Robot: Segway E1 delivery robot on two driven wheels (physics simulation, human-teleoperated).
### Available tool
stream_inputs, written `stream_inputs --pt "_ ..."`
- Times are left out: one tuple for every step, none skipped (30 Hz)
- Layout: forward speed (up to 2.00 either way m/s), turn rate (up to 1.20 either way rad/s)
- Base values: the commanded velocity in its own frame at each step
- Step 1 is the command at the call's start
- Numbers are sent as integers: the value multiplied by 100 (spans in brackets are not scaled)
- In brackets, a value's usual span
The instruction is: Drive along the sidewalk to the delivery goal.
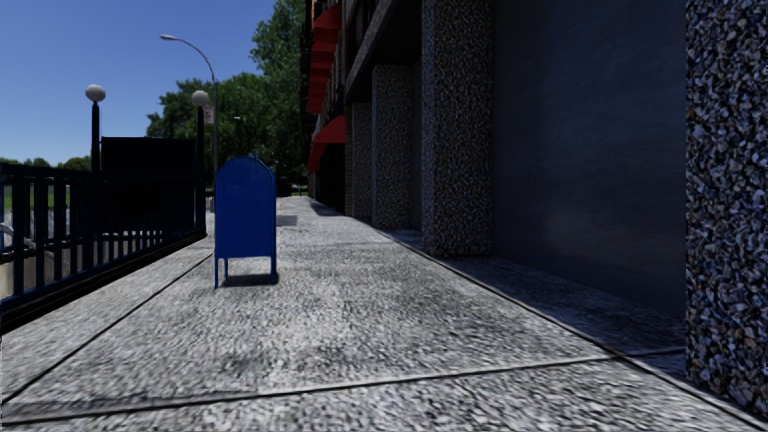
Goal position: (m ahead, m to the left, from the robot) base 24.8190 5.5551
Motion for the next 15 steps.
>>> stream_inputs --pt "200 0" --pt "200 0" --pt "200 0" --pt "200 0" --pt "200 0" --pt "200 0" --pt "200 0" --pt "200 0" --pt "200 0" --pt "200 0" --pt "200 0" --pt "200 0" --pt "200 0" --pt "200 0" --pt "200 0"
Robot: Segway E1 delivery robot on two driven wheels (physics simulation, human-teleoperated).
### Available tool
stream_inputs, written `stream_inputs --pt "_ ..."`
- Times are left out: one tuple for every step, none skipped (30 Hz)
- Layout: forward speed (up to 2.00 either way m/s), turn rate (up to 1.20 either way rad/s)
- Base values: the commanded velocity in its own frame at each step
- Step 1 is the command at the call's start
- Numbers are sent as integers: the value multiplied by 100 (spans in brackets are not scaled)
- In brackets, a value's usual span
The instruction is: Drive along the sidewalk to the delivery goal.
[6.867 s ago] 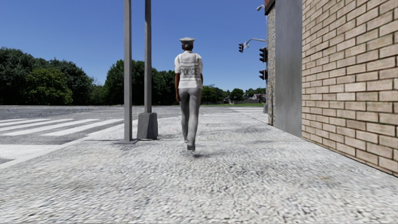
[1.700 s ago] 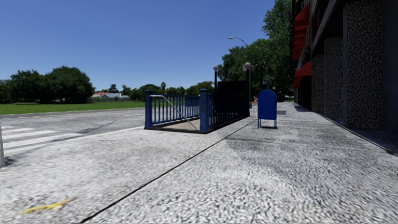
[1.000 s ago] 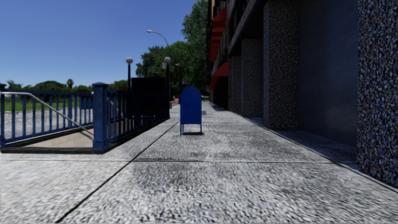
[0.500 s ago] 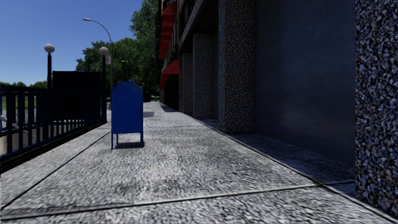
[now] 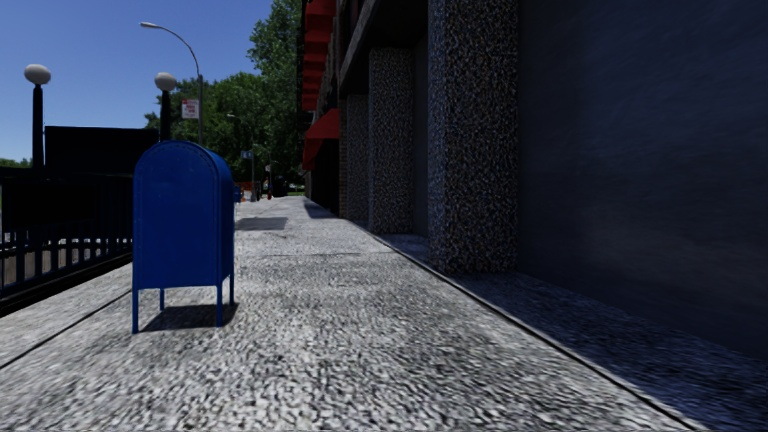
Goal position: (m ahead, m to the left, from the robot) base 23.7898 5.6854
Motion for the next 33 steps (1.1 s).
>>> stream_inputs --pt "200 0" --pt "200 0" --pt "200 0" --pt "200 0" --pt "200 0" --pt "200 0" --pt "200 0" --pt "200 0" --pt "200 0" --pt "200 3" --pt "200 3" --pt "200 8" --pt "200 15" --pt "200 20" --pt "200 20" --pt "200 27" --pt "200 34" --pt "200 34" --pt "200 36" --pt "200 37" --pt "200 37" --pt "200 37" --pt "200 37" --pt "200 37" --pt "200 37" --pt "200 37" --pt "200 37" --pt "200 37" --pt "200 37" --pt "200 37" --pt "200 37" --pt "200 37" --pt "200 37"
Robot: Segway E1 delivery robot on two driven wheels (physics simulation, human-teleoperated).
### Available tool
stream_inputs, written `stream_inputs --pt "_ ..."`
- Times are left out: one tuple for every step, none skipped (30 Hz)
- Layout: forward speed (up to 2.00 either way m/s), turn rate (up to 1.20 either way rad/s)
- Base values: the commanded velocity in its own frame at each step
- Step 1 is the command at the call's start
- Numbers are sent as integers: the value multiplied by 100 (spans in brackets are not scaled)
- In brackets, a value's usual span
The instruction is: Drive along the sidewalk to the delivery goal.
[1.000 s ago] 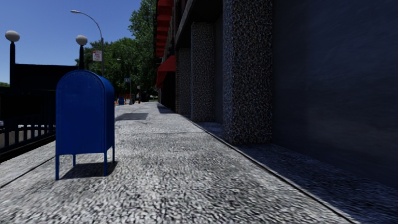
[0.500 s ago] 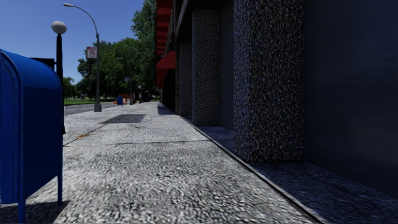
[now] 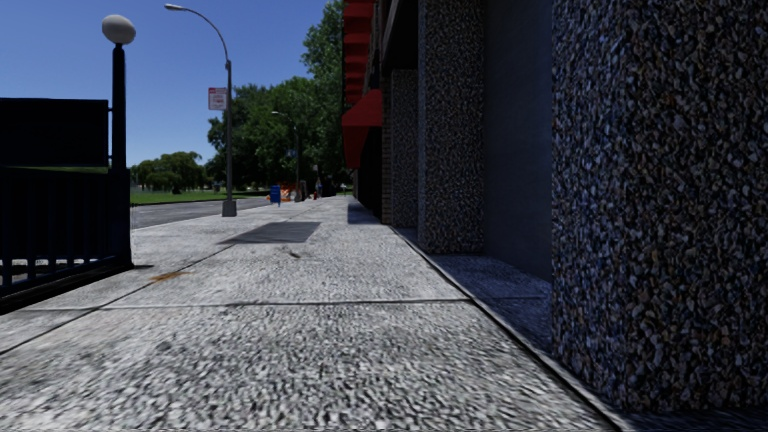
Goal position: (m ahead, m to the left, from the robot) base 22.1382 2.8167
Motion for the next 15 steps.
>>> stream_inputs --pt "200 37" --pt "200 37" --pt "200 37" --pt "200 37" --pt "200 37" --pt "200 37" --pt "200 37" --pt "200 37" --pt "200 0" --pt "200 0" --pt "200 0" --pt "200 0" --pt "200 0" --pt "200 0" --pt "200 0"
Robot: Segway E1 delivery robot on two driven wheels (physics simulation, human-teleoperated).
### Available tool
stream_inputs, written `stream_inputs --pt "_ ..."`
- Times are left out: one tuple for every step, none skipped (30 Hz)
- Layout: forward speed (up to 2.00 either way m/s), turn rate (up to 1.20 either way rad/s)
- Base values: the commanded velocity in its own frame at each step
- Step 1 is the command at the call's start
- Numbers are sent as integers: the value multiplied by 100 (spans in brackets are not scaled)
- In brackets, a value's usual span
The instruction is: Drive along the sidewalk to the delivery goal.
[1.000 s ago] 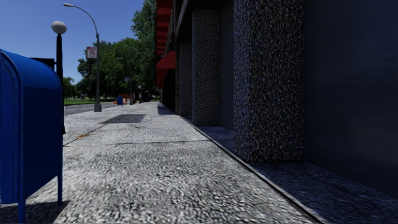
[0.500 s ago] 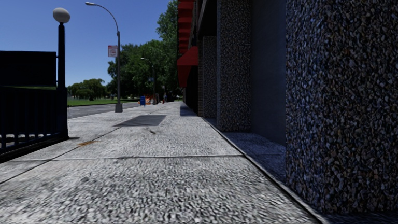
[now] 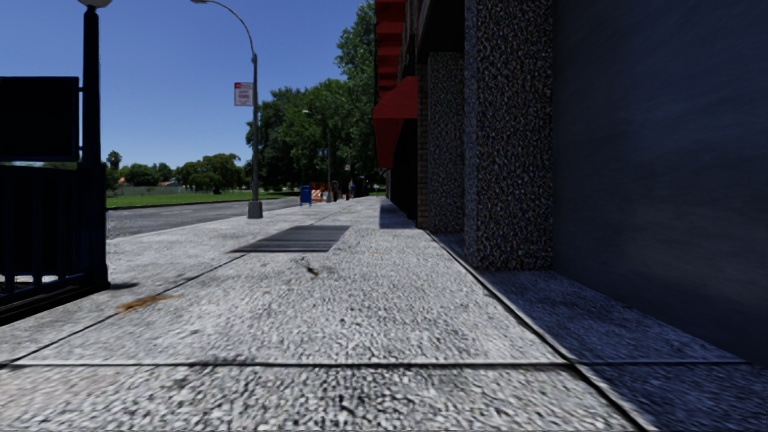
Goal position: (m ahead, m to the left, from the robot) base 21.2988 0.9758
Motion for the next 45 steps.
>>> stream_inputs --pt "200 0" --pt "200 0" --pt "200 0" --pt "200 0" --pt "200 0" --pt "200 0" --pt "200 0" --pt "200 0" --pt "200 0" --pt "200 0" --pt "200 0" --pt "200 0" --pt "200 0" --pt "200 0" --pt "200 0" --pt "200 0" --pt "200 0" --pt "200 0" --pt "200 0" --pt "200 0" --pt "200 0" --pt "200 0" --pt "200 0" --pt "200 0" --pt "200 0" --pt "200 0" --pt "200 0" --pt "200 0" --pt "200 0" --pt "200 0" --pt "200 0" --pt "200 0" --pt "200 0" --pt "200 0" --pt "200 0" --pt "200 0" --pt "200 0" --pt "200 0" --pt "200 0" --pt "200 0" --pt "200 0" --pt "200 0" --pt "200 0" --pt "200 0" --pt "200 0"
